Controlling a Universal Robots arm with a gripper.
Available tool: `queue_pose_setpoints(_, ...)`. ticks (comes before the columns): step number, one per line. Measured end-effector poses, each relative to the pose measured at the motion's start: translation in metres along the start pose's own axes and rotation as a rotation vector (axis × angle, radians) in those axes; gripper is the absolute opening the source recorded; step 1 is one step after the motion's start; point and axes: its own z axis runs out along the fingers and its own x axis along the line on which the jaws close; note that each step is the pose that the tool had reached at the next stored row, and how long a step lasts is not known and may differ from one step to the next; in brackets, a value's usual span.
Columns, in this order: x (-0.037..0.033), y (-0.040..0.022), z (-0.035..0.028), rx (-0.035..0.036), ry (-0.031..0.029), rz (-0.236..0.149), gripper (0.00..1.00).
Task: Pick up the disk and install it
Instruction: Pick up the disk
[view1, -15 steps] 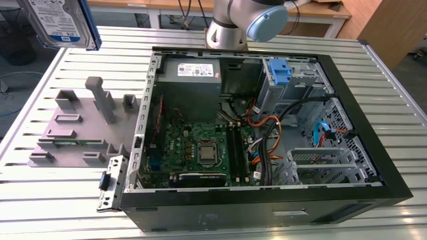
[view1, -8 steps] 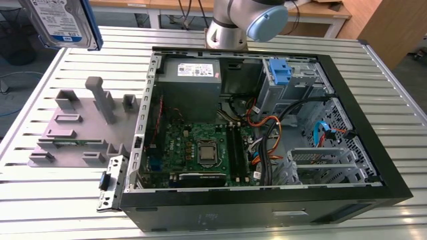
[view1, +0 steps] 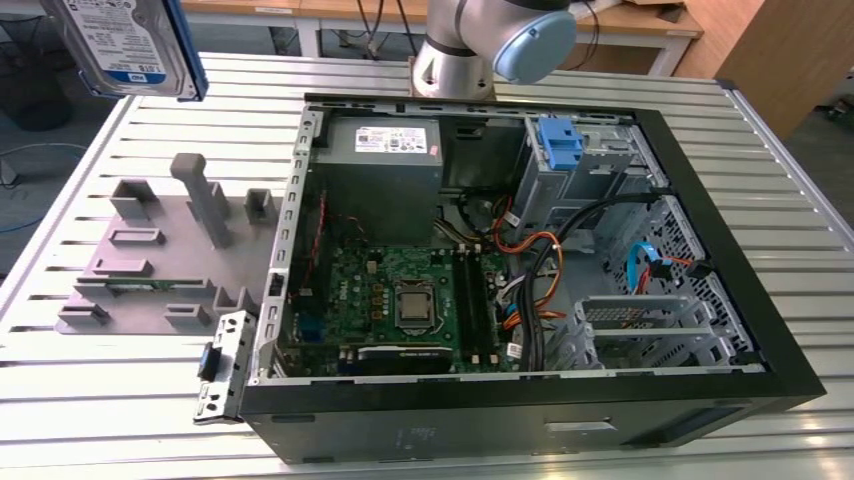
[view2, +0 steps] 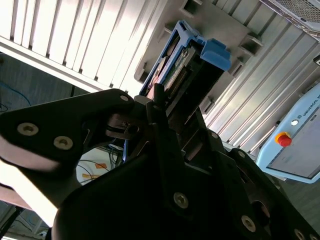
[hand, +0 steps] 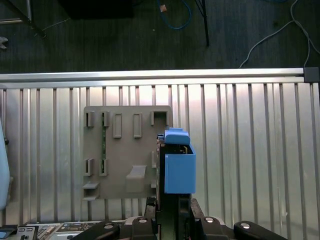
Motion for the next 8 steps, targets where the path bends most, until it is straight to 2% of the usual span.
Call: queue_pose_setpoints(8, -0.0001, -0.002, 0.0, 0.0001, 0.0, 0.0, 0.35)
